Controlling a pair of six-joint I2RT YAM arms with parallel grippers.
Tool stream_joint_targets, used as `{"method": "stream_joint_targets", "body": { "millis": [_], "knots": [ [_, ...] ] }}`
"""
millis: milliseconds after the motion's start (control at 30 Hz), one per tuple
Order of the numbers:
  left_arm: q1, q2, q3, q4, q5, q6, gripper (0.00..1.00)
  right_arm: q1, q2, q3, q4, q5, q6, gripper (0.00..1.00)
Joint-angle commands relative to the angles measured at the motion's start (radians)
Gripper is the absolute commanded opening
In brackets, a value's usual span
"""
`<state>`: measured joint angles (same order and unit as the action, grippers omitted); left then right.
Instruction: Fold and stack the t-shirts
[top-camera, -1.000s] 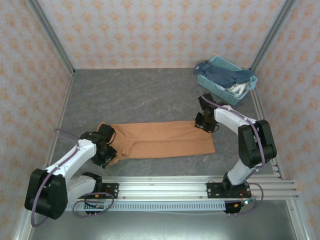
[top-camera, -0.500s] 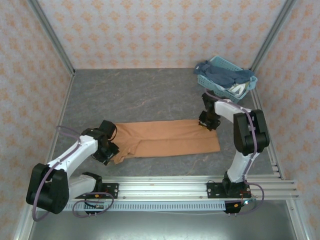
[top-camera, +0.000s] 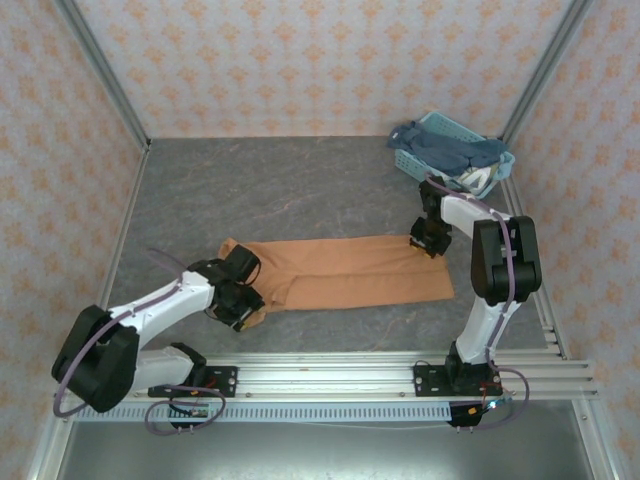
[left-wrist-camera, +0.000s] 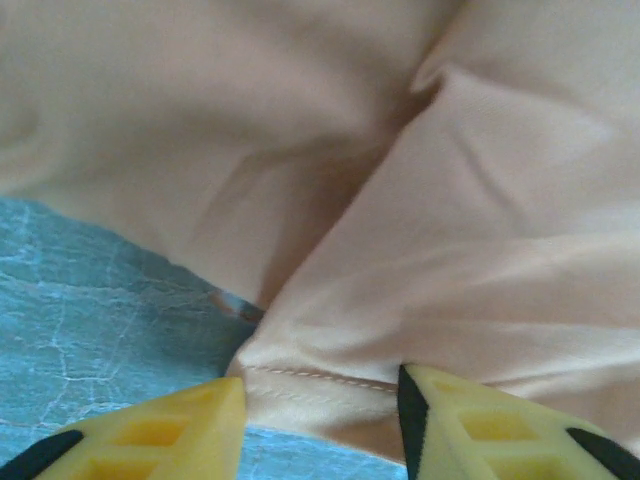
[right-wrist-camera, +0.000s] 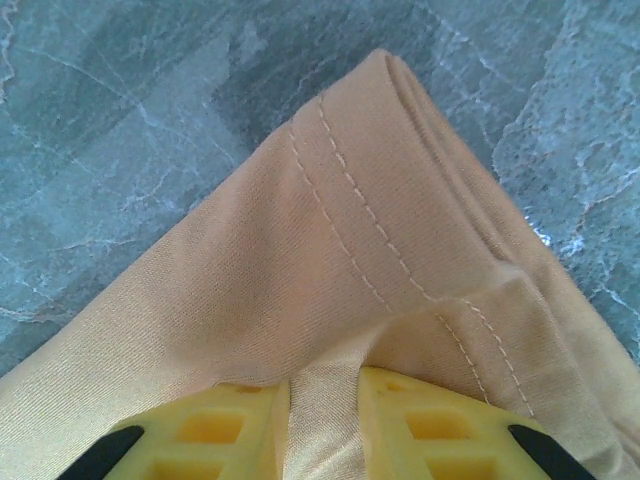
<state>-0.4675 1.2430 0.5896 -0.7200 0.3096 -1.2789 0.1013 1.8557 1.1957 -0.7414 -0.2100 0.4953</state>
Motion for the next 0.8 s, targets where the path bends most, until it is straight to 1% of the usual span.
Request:
{"method": "stream_joint_targets", "body": {
  "millis": [0, 67, 133, 267, 433, 567, 633, 700, 767],
  "knots": [
    [-0.017, 0.027, 0.052, -0.128, -0.074, -0.036, 0.42, -0.003, 0.011, -0.018, -0.02, 0.048, -0.015, 0.26],
    [-0.024, 0.009, 0.087, -0.22, -0.147, -0.035, 0.43, -0.003, 0.007, -0.024, -0.02, 0.045, -0.012, 0.26],
    [-0.029, -0.038, 0.077, -0.23, -0.168, -0.054, 0.46, -0.003, 0.002, -0.029, -0.016, 0.044, -0.012, 0.26],
    [-0.029, -0.086, -0.002, -0.154, -0.126, -0.101, 0.45, -0.003, -0.001, -0.037, -0.011, 0.042, -0.011, 0.26],
    [-0.035, -0.037, -0.024, -0.063, -0.094, -0.102, 0.44, -0.003, 0.0, -0.04, -0.011, 0.041, -0.013, 0.26],
    [-0.061, 0.031, 0.008, -0.009, -0.095, -0.106, 0.42, -0.004, -0.004, -0.048, -0.008, 0.04, -0.012, 0.25],
    [-0.091, 0.08, 0.034, 0.001, -0.106, -0.109, 0.36, -0.003, -0.007, -0.051, -0.005, 0.038, -0.01, 0.25],
    [-0.116, 0.123, 0.054, 0.0, -0.127, -0.113, 0.25, -0.003, -0.009, -0.053, -0.004, 0.038, -0.009, 0.25],
    [-0.135, 0.144, 0.074, -0.041, -0.165, -0.124, 0.07, -0.003, -0.01, -0.051, -0.004, 0.036, -0.006, 0.25]
  ]
}}
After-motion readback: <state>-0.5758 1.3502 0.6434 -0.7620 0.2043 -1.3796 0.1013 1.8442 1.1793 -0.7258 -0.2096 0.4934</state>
